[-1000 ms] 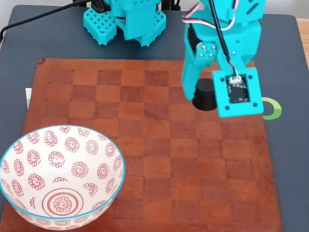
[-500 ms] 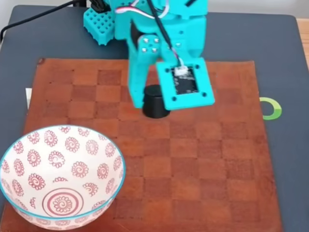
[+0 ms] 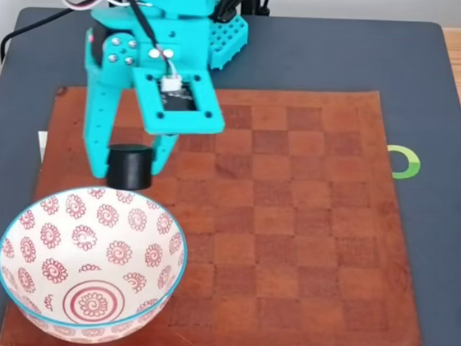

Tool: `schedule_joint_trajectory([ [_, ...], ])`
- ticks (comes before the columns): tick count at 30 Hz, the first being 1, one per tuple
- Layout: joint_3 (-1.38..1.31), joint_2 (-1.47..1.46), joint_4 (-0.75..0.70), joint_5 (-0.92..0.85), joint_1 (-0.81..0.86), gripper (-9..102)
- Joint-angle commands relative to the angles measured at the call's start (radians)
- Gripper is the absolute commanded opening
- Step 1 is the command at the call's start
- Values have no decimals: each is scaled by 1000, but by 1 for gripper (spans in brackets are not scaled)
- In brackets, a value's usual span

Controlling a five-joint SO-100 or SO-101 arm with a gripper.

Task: Grasp a black cylinder and put it in a bowl.

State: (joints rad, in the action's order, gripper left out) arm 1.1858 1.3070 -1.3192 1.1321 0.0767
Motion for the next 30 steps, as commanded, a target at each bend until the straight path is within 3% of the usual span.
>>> schedule_joint_trajectory([
  [1, -41, -28, 44, -11, 11, 14],
  [9, -41, -127, 120, -11, 15, 16],
  [17, -41, -161, 114, -11, 46, 26],
  [26, -41, -147, 74, 11, 49, 2],
  [30, -37, -100, 35, 37, 49, 0],
])
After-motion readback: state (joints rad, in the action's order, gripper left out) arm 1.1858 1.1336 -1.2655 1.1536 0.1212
